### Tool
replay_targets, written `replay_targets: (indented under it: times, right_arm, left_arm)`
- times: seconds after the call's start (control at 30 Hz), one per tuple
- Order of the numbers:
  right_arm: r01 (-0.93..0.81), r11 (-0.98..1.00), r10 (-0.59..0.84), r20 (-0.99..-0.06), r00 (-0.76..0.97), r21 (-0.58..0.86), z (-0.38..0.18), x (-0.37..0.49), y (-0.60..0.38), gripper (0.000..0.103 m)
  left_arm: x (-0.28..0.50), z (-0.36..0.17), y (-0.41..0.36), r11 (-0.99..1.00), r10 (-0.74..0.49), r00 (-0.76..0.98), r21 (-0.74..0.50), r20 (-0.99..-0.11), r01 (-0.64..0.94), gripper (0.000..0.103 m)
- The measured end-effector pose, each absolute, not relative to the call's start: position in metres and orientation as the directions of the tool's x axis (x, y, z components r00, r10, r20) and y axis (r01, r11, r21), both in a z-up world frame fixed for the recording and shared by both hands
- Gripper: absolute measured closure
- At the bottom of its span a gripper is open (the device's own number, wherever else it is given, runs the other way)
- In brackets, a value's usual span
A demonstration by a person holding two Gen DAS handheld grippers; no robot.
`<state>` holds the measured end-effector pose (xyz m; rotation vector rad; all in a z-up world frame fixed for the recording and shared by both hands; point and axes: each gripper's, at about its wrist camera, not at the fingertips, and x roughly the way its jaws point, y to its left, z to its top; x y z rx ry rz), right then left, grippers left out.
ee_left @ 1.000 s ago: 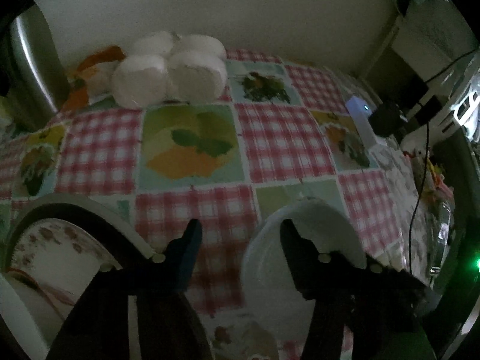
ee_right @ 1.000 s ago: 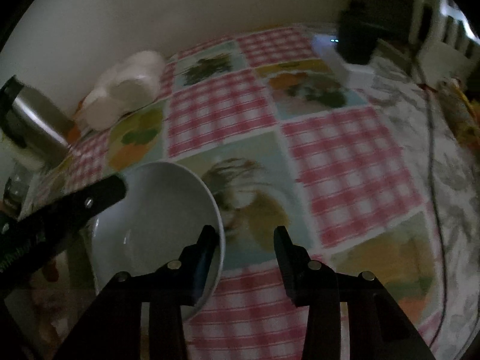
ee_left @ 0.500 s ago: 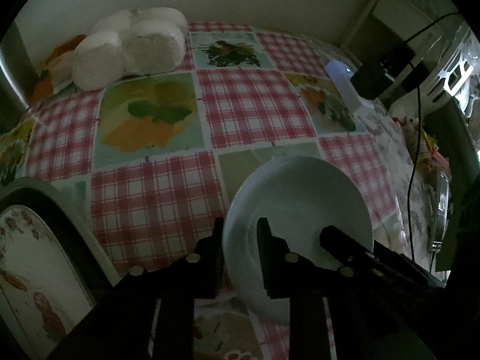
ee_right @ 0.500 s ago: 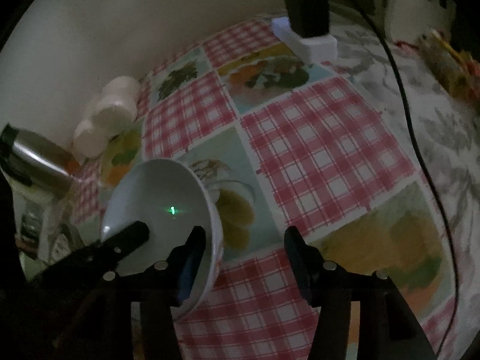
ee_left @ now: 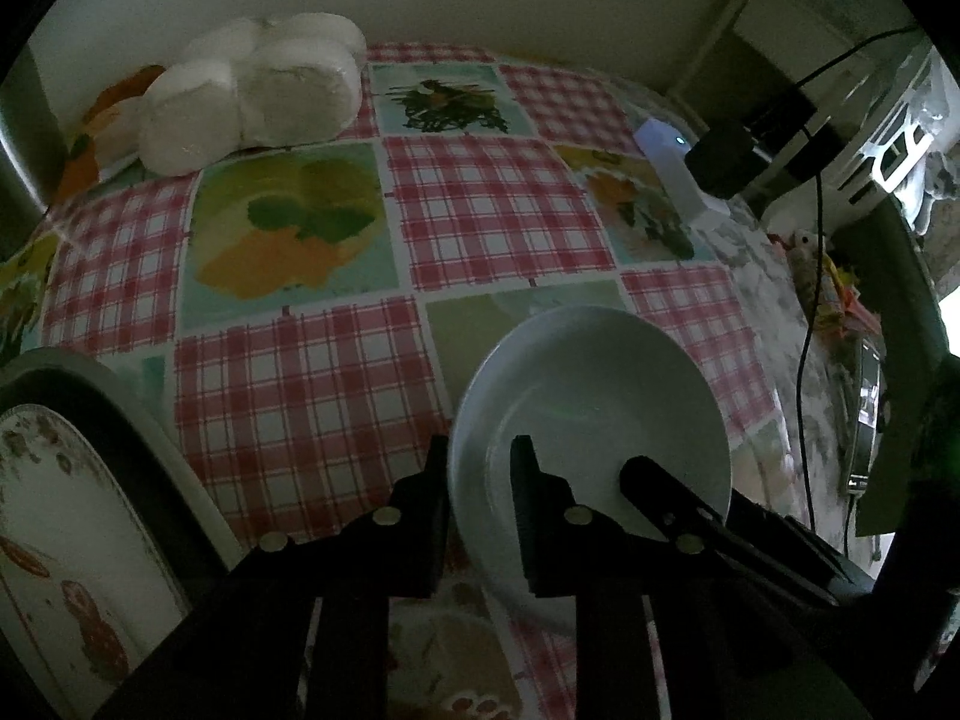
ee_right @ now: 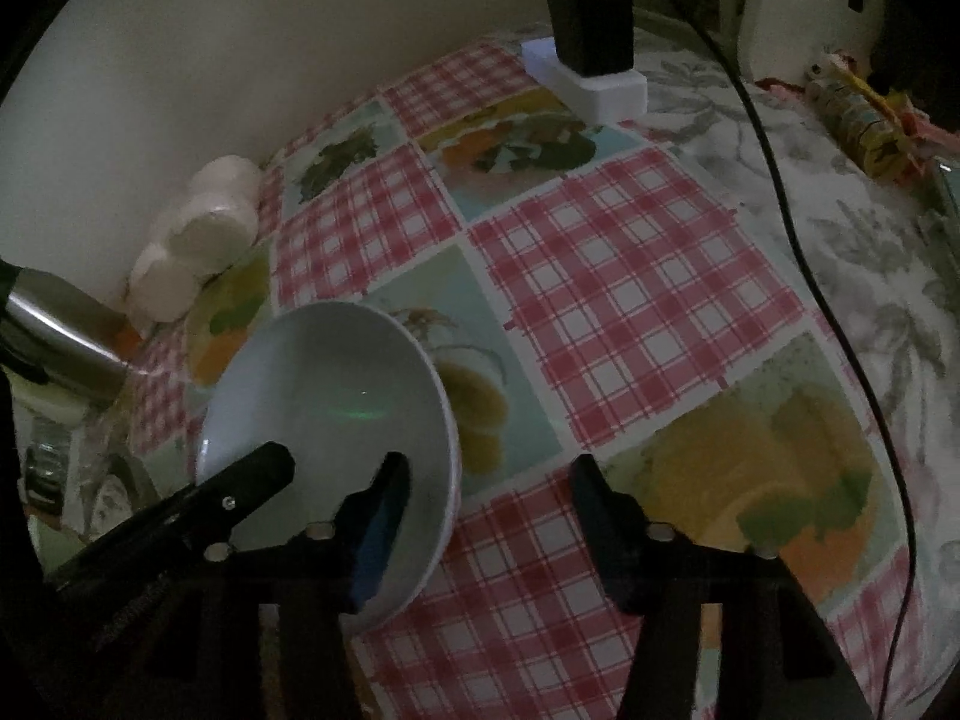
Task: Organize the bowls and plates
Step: 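Lift the round white bowl with both tools and carry it over the basin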
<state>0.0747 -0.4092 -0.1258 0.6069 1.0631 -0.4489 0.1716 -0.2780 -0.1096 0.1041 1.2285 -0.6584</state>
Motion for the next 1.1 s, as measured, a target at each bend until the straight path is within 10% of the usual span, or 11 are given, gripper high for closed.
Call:
replay_targets:
  times: [0.4, 1.1]
  right_arm:
    - [0.582, 0.778, -0.075, -0.885, 0.459, 0.236, -0.119, 0.083, -0.4, 0.087]
    - [0.52, 0.786, -0.048, -0.806, 0.59, 0.334, -0.034, 0.063, -0.386, 0.084]
  left_arm:
    - [0.172, -0.111, -0.28, 0.804, -0.409, 0.195, -0.251, -0.891, 0.539, 0.085]
    - [0.156, -0.025, -0.246, 0.796, -0.5, 0.29, -0.301, -0.816, 0.525, 0.085]
